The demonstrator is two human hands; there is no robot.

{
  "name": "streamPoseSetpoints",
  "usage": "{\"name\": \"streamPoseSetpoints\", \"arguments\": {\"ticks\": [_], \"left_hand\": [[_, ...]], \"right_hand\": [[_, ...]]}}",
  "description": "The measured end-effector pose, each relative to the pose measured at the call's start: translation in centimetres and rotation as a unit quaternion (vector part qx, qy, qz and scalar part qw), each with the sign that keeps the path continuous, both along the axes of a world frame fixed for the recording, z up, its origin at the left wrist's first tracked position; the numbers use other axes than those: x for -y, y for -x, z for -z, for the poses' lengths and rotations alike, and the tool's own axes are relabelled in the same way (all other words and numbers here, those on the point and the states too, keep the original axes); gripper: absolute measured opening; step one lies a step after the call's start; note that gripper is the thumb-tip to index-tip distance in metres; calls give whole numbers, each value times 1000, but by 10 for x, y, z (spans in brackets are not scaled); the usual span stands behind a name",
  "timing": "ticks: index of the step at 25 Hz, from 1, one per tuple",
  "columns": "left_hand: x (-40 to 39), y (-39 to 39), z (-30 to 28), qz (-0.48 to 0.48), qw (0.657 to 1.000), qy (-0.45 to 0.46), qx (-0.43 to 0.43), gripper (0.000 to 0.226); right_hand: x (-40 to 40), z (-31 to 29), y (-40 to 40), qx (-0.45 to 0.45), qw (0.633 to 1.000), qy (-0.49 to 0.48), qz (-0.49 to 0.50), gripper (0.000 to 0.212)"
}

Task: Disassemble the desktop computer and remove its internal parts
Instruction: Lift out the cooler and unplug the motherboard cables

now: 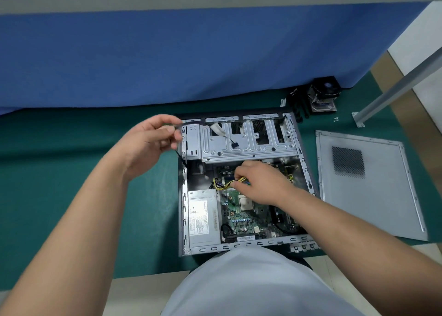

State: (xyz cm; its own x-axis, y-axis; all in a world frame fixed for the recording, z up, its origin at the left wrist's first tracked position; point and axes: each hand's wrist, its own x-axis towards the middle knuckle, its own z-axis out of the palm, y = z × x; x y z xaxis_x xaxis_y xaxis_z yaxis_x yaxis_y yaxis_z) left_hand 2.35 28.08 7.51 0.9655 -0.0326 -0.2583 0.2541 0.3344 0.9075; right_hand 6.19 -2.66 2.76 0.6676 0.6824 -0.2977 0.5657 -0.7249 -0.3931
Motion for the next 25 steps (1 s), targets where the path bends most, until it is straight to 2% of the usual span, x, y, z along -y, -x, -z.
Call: {"name": "streamPoseSetpoints", "arguments": {"ticks": [2, 4, 7, 10, 13, 15, 16, 18, 19, 20, 21, 23, 24, 25], "left_hand": [[-7, 0, 8, -72, 997, 39, 9, 32], [-10, 0, 18, -152, 987, 40, 17, 37], [-19, -1, 34, -266, 964, -18, 16, 45], [-35, -5, 51, -333, 934, -119, -40, 41], [-49, -13, 78, -331, 918, -178, -124, 30], [-57, -14, 92, -292, 910, -205, -208, 27], [-61, -13, 97, -252, 902, -237, -257, 33], [-60, -10, 99, -160, 861, -372, -307, 41], [-53, -8, 96, -141, 833, -454, -284, 39], [-43, -6, 91, -143, 812, -521, -221, 32], [-28, -2, 85, -145, 808, -556, -129, 21], [8, 11, 72, -91, 821, -561, 53, 9], [26, 19, 68, -34, 824, -556, 106, 11], [42, 27, 67, 28, 821, -557, 123, 19]], "right_hand": [[0, -1, -1, 0, 1000, 2, 1, 30], [0, -2, -3, -9, 1000, 2, 8, 27], [-1, -3, -6, -22, 1000, 0, 17, 23], [-3, -3, -8, -27, 999, -6, 23, 21], [-5, -3, -11, -28, 999, -3, 26, 21], [-6, -2, -13, -29, 999, -4, 25, 21], [-7, -2, -14, -33, 999, -7, 25, 21], [-10, -2, -17, -43, 999, -16, 25, 22], [-12, -2, -19, -46, 998, -20, 25, 23], [-15, -3, -21, -46, 998, -25, 25, 22], [-18, -4, -23, -45, 998, -31, 24, 21], [-26, -8, -30, -38, 998, -43, 21, 18], [-31, -11, -33, -33, 998, -48, 18, 17], [-36, -14, -37, -27, 998, -52, 14, 15]]}}
